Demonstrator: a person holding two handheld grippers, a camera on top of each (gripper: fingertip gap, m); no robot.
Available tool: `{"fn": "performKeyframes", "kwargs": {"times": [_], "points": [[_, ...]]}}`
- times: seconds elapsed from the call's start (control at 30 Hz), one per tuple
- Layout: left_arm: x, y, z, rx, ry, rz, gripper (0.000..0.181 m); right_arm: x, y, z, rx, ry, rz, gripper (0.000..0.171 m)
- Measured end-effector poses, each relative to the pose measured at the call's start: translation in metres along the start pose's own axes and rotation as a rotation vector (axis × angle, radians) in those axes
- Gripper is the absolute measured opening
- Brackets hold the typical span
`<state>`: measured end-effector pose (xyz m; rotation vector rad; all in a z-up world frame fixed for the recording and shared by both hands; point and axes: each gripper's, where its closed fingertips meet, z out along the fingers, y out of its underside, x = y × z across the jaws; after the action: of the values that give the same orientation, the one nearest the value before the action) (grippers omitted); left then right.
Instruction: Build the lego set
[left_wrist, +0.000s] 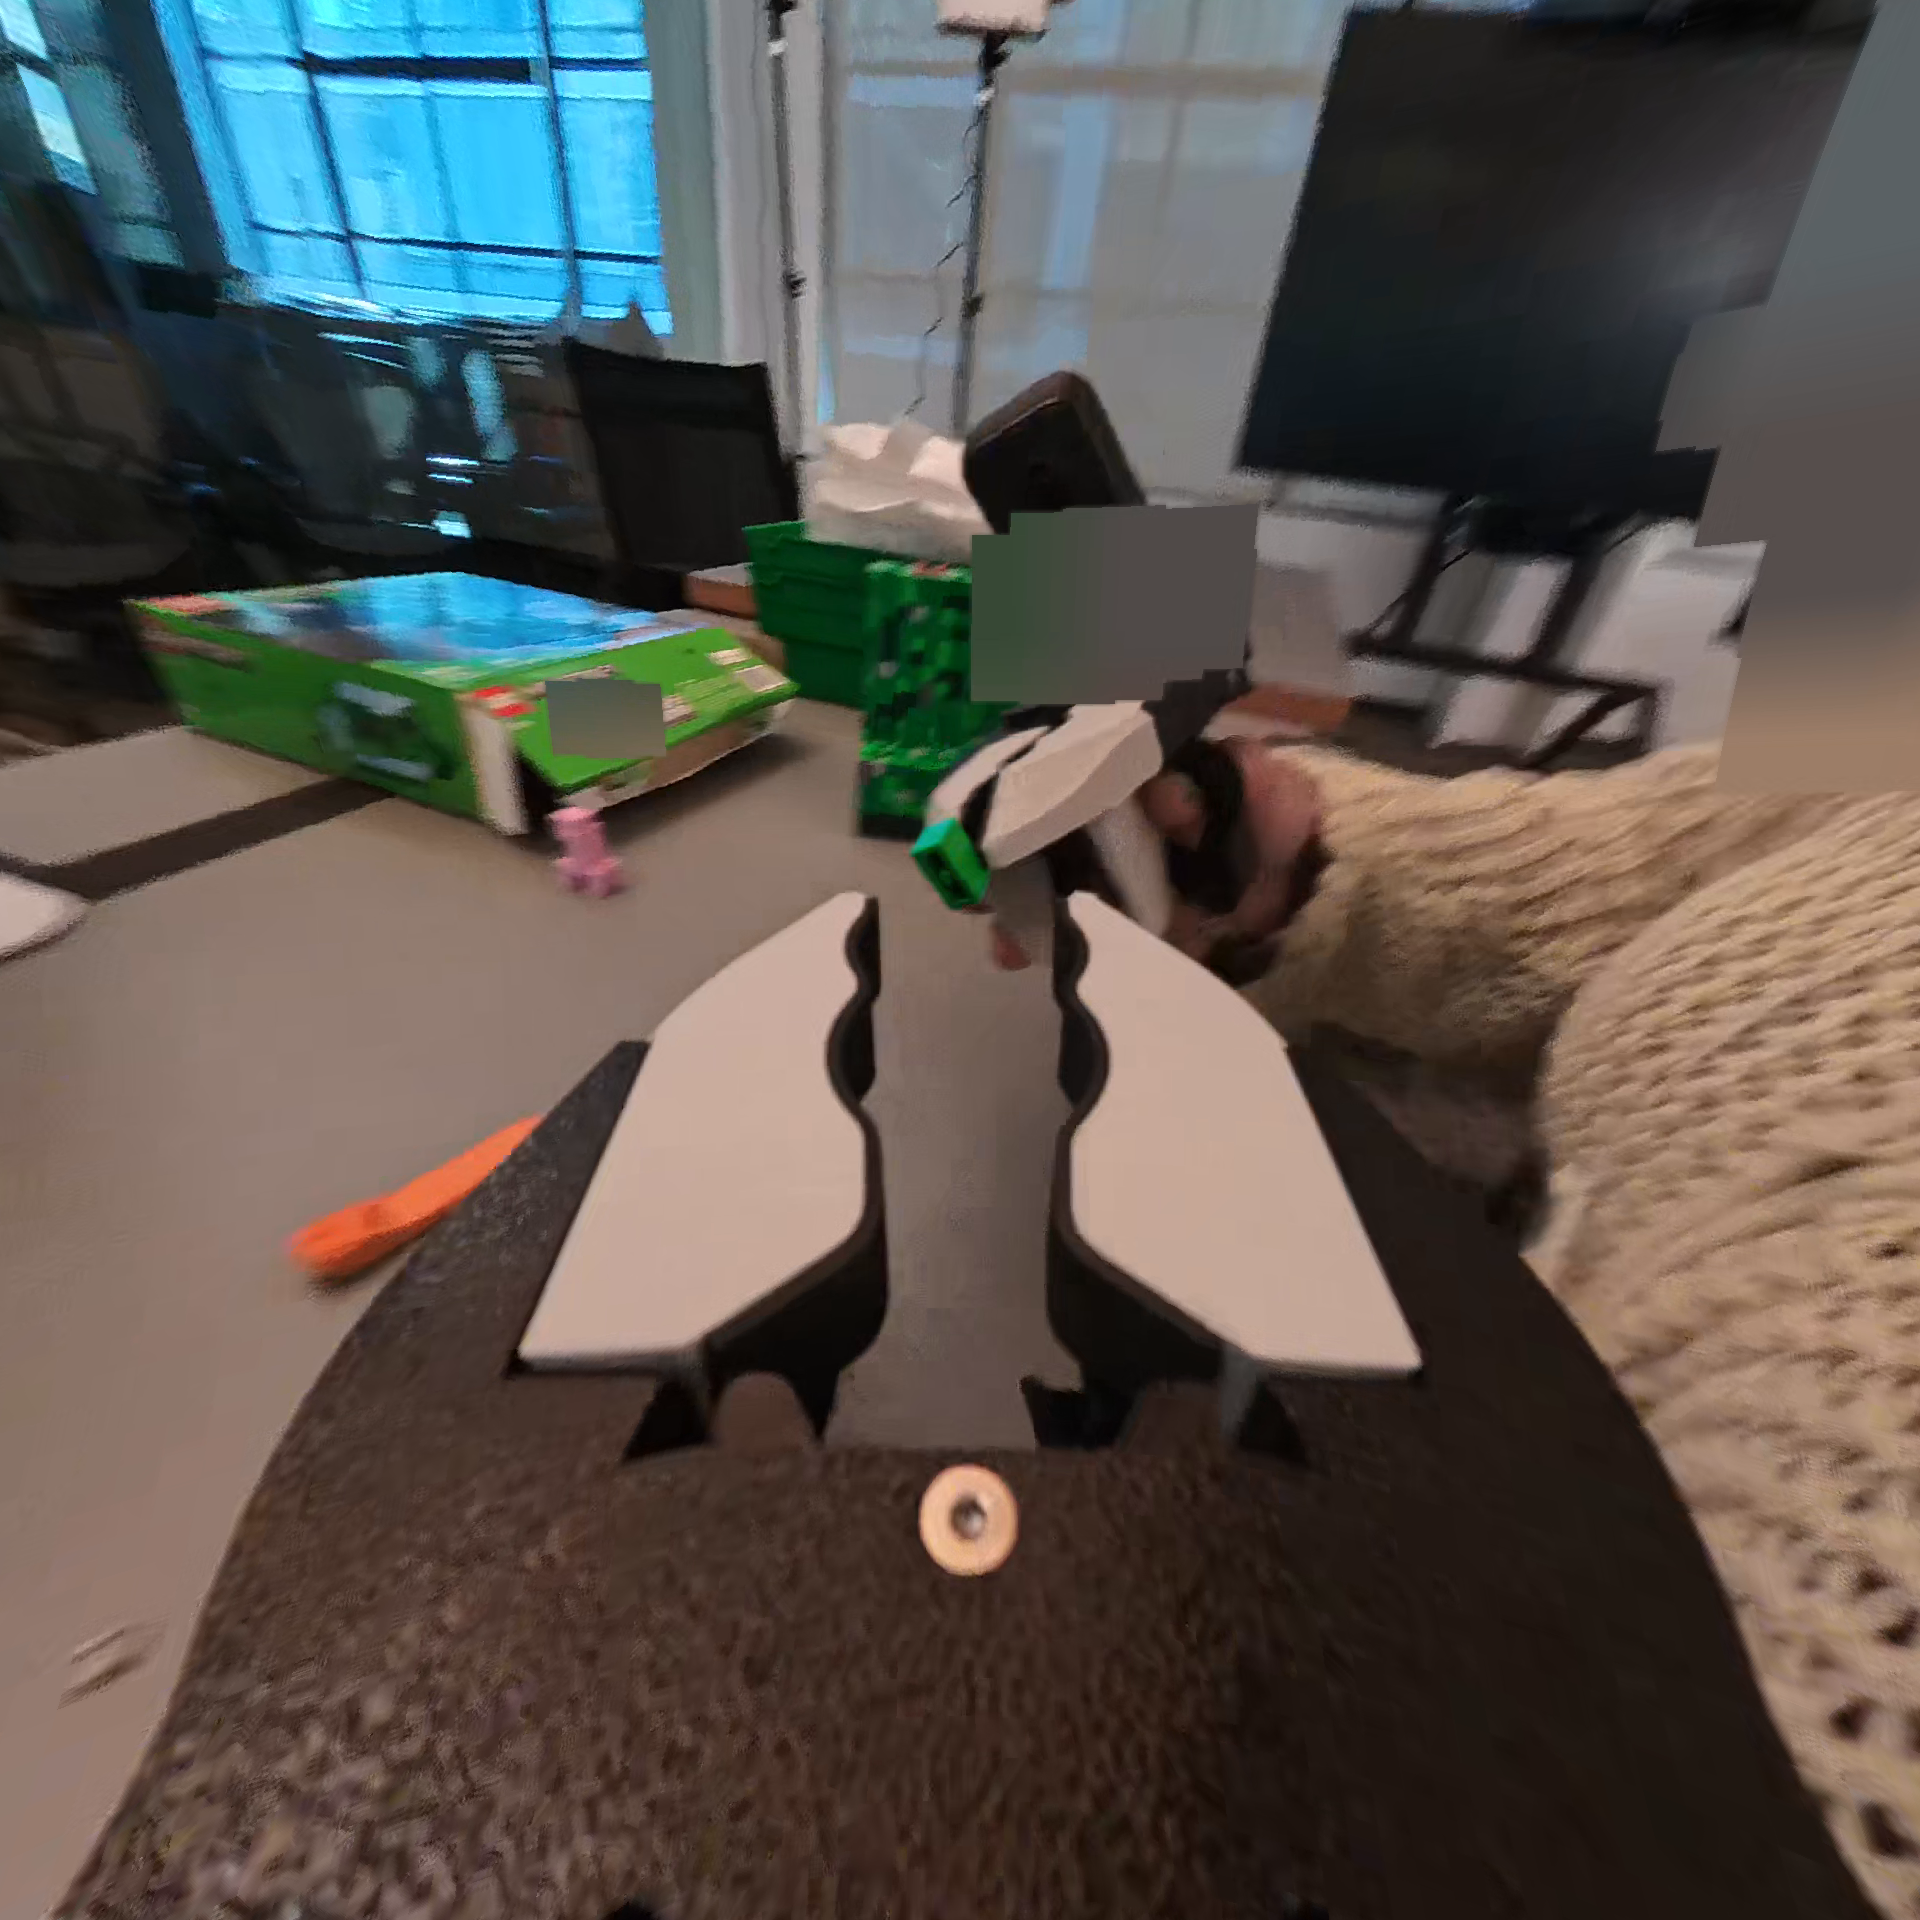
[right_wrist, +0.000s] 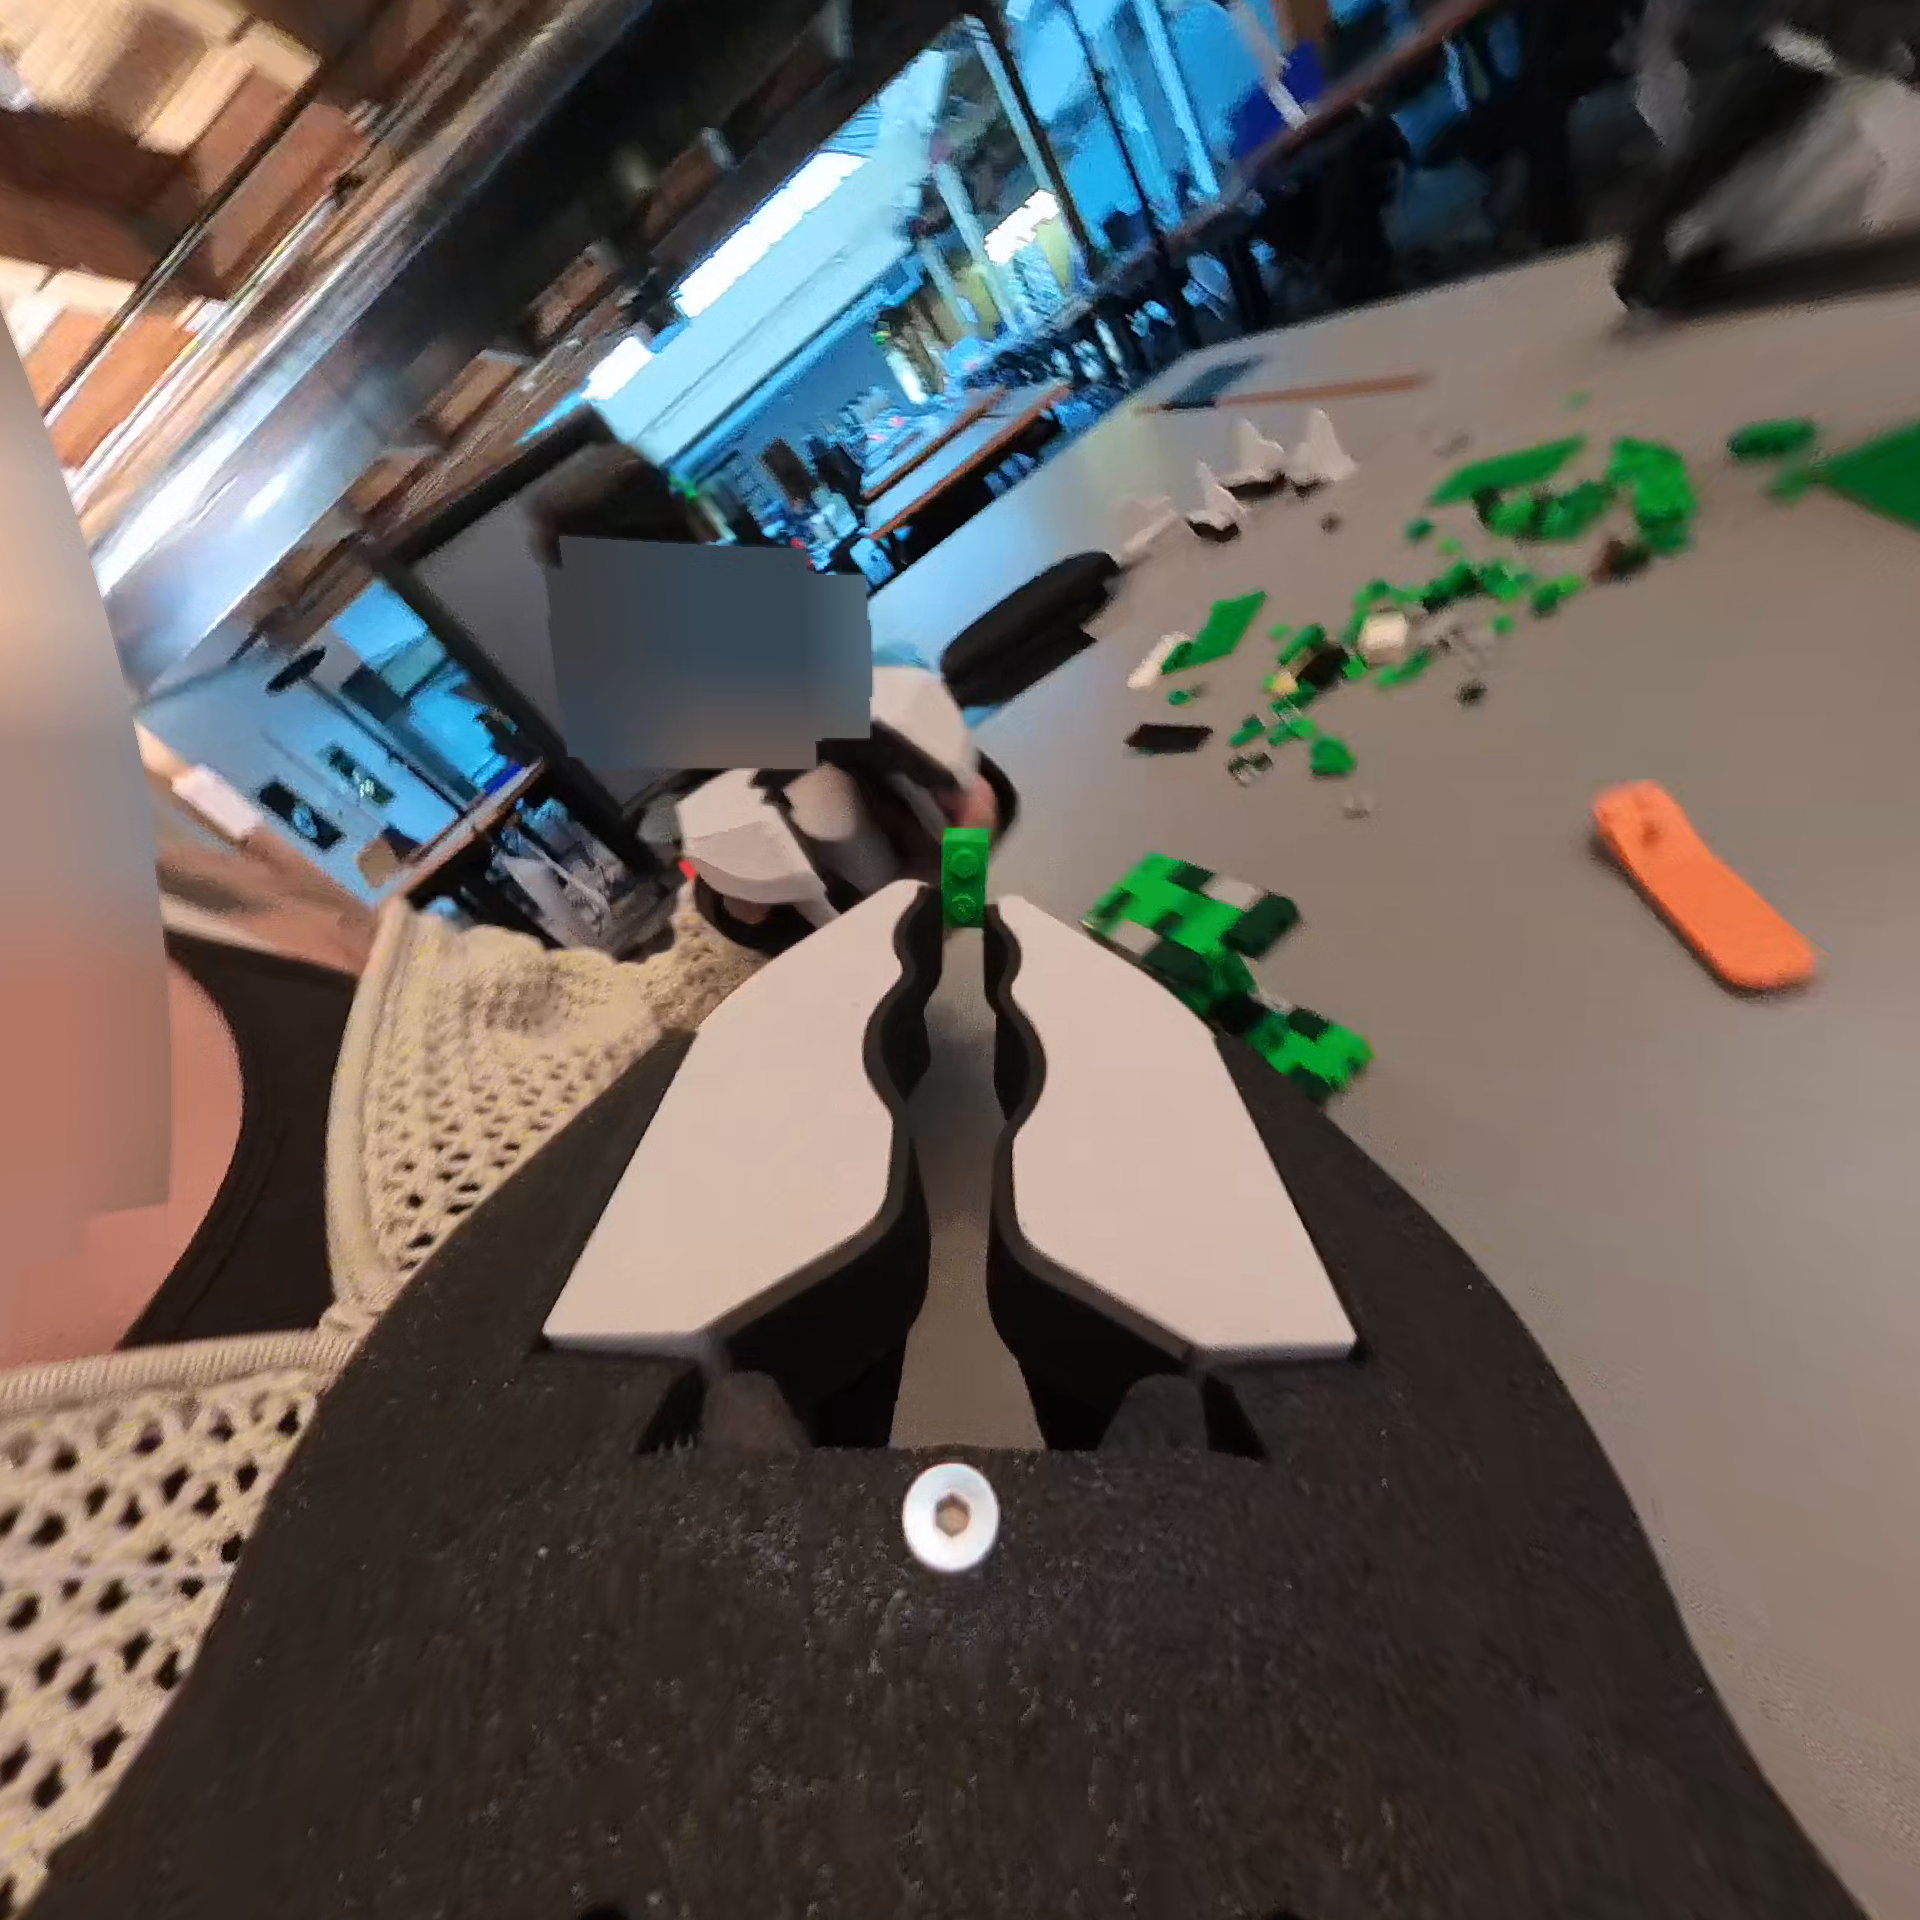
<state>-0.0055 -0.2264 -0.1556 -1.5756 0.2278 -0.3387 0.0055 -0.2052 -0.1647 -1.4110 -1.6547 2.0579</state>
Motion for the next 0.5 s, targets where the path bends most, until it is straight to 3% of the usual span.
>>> {"fn": "performKeyframes", "kwargs": {"times": [0.17, 0.3, 0.5], "points": [[-0.045, 0.033, -0.030, -0.195, -0.178, 0.231, 0.033, 0.044, 0.021, 0.009, -0.057, 0.033, 0.340, 0.007], [-0.054, 0.054, -0.039, -0.259, -0.121, 0.220, 0.042, 0.057, 0.033, 0.021, -0.097, -0.024, 0.553, 0.007], [-0.056, 0.069, -0.044, -0.291, -0.069, 0.204, 0.045, 0.061, 0.041, 0.030, -0.138, -0.074, 0.666, 0.007]]}}
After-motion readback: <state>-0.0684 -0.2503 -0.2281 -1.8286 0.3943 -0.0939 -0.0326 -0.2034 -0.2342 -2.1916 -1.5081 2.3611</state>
